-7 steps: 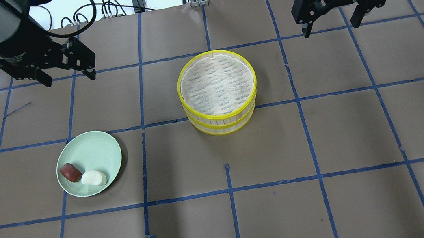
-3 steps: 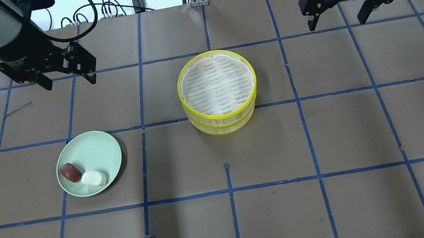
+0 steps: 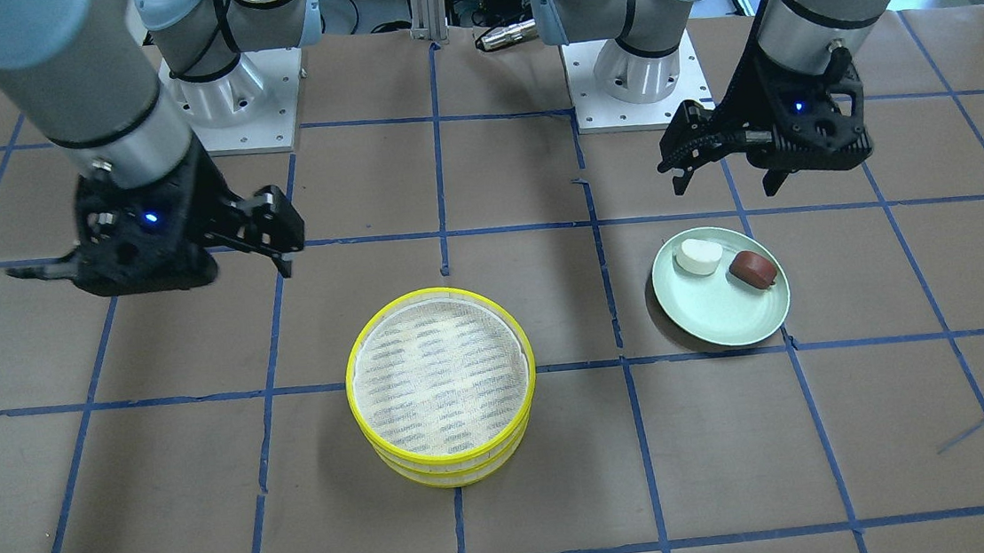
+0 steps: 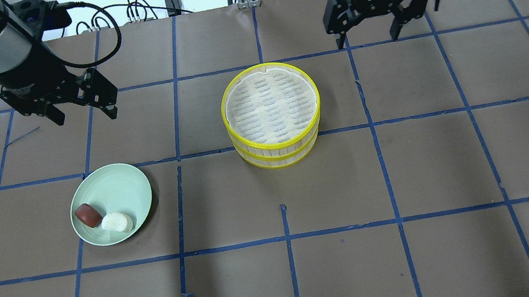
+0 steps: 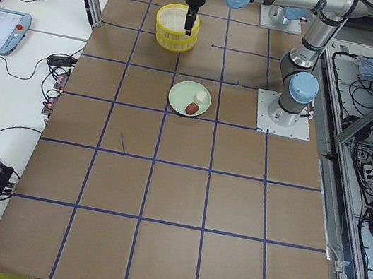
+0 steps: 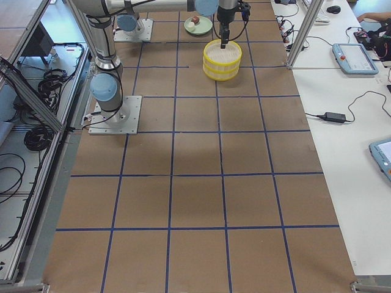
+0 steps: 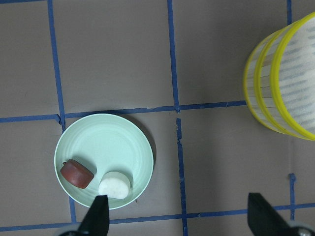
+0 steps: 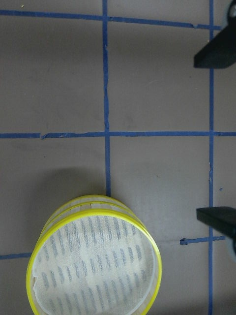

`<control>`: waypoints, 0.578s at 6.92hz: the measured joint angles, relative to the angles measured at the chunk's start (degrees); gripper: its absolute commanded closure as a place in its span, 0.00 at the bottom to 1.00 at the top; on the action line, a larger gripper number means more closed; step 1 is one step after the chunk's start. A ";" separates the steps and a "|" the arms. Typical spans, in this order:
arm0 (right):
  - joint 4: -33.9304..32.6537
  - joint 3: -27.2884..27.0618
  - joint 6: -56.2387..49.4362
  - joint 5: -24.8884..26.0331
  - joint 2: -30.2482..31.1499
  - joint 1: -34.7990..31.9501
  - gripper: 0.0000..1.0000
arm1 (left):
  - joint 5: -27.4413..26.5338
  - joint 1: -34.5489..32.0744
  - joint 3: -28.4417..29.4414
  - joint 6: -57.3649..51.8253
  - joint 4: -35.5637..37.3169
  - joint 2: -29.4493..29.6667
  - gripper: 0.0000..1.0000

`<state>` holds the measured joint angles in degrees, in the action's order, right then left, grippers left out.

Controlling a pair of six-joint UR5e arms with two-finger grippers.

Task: Place buns in different layers of steamer
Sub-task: 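Move the right gripper to the steamer rim while the left reaches the plate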

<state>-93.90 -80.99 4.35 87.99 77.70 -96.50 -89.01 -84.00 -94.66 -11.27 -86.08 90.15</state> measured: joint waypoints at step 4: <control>-22.03 -10.74 5.26 0.25 -8.81 -4.51 0.29 | -6.69 4.34 -11.12 -3.50 5.52 5.78 0.00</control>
<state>-115.93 -91.73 9.61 88.24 68.89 -101.01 -95.71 -79.66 -105.78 -14.78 -80.56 95.93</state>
